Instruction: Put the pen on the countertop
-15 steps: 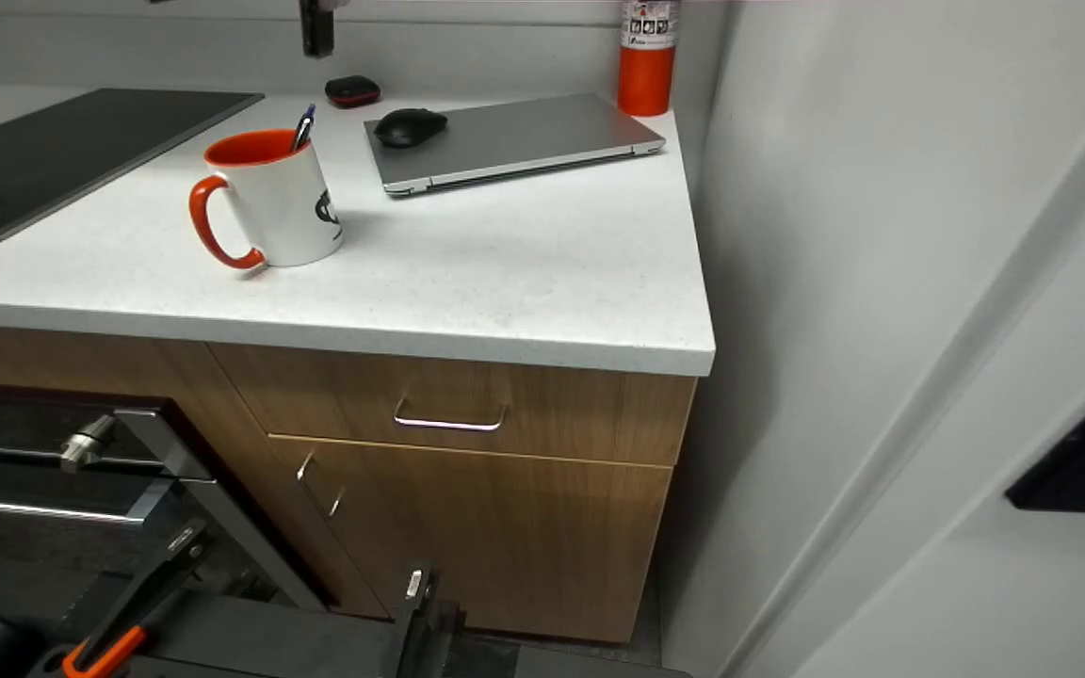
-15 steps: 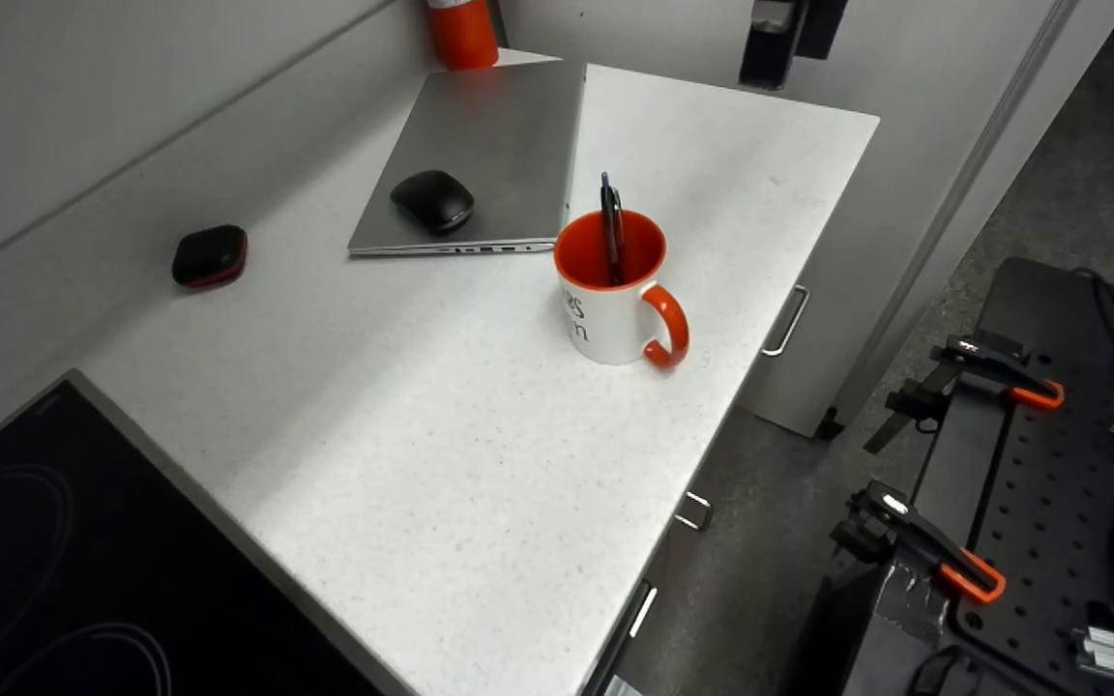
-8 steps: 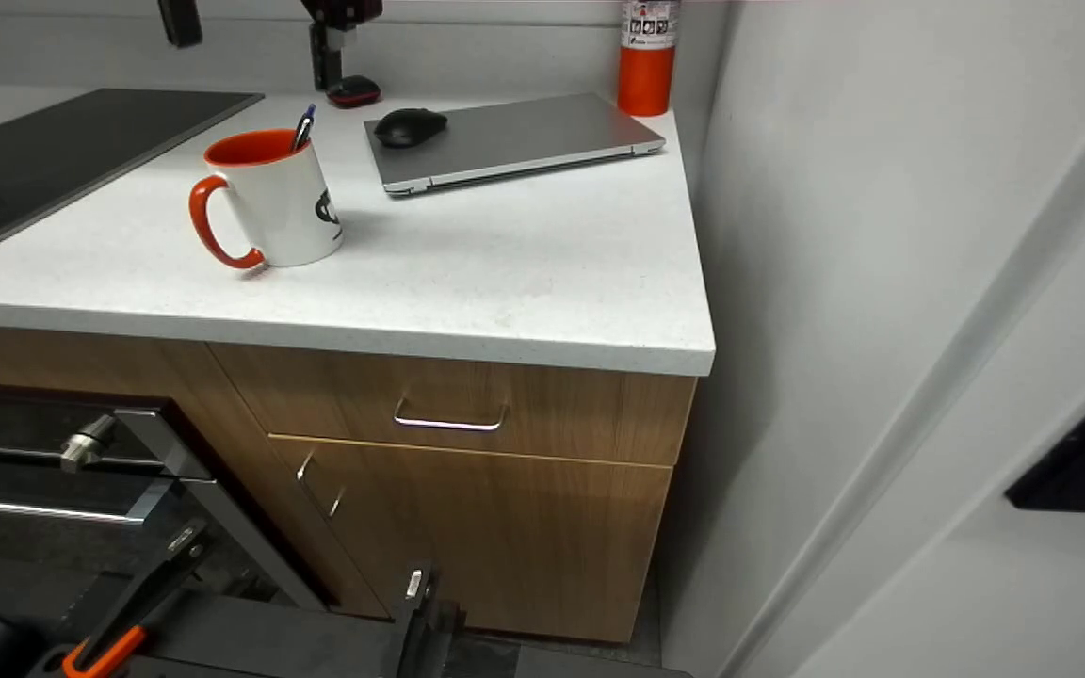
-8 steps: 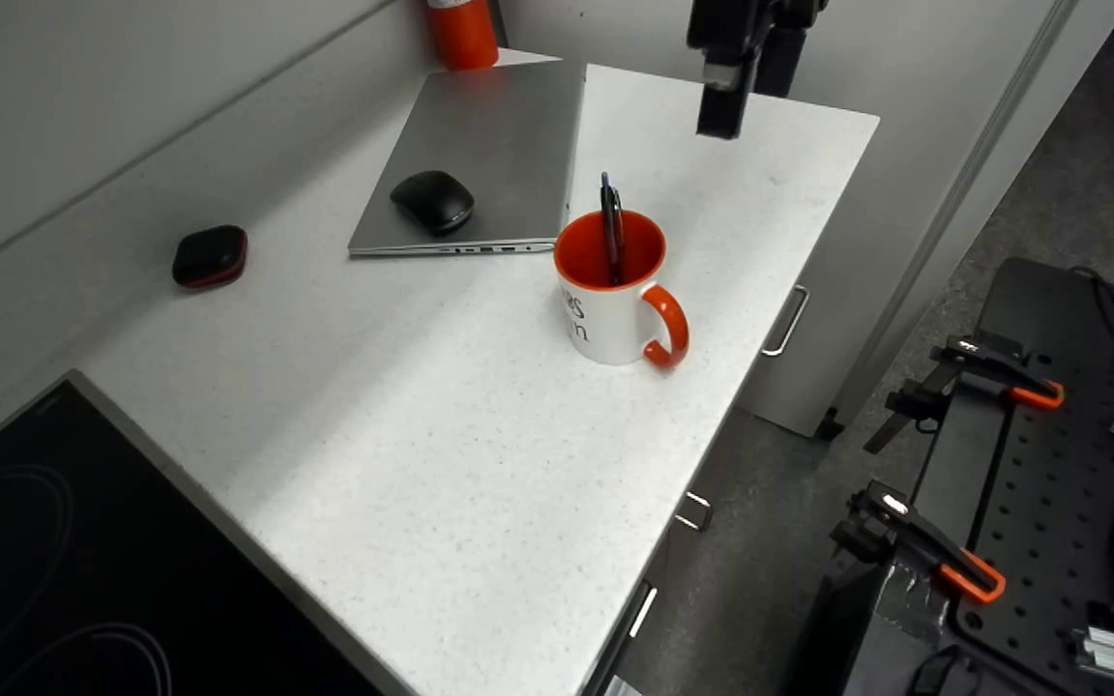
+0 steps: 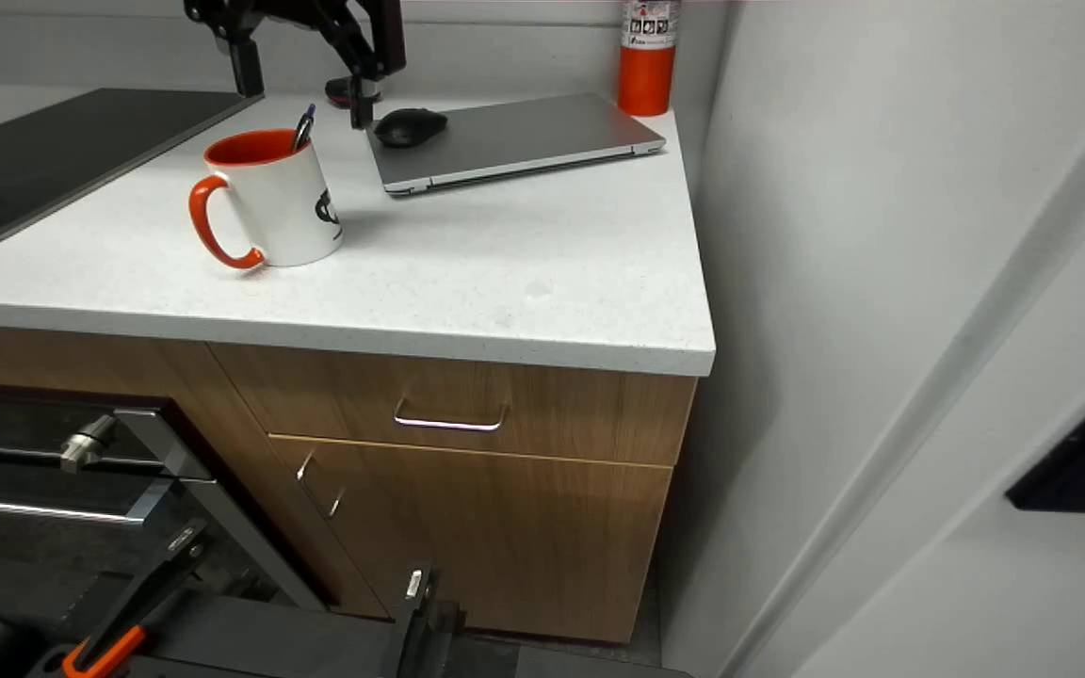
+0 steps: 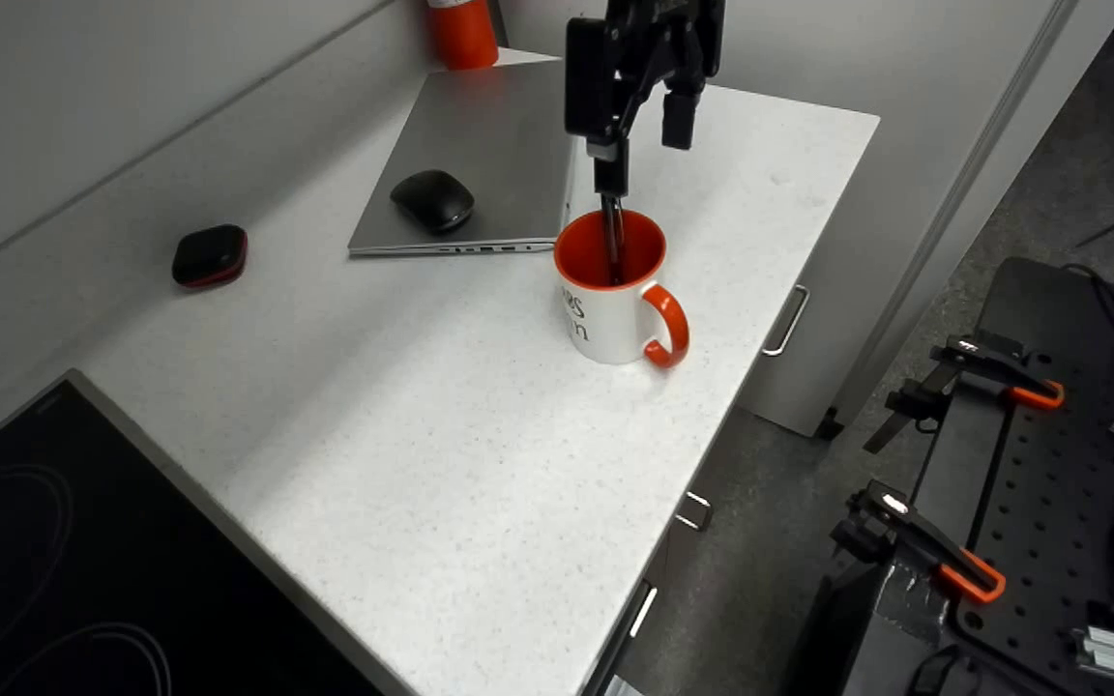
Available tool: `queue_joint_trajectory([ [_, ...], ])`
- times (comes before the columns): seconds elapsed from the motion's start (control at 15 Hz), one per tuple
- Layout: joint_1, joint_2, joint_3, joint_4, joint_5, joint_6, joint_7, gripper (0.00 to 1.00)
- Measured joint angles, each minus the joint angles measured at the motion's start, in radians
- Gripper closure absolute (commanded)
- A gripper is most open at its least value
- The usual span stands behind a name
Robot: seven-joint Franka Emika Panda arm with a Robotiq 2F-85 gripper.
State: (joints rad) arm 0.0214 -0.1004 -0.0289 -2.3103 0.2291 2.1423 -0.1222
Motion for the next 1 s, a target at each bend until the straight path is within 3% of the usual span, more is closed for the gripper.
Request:
queue_joint_trajectory([
  [0.73, -0.001, 0.051, 0.001, 0.029, 0.001, -0.002, -0.001, 0.0],
  [1.0, 0.0, 0.063, 0.007, 0.033, 0.06, -0.002, -0.04, 0.0],
])
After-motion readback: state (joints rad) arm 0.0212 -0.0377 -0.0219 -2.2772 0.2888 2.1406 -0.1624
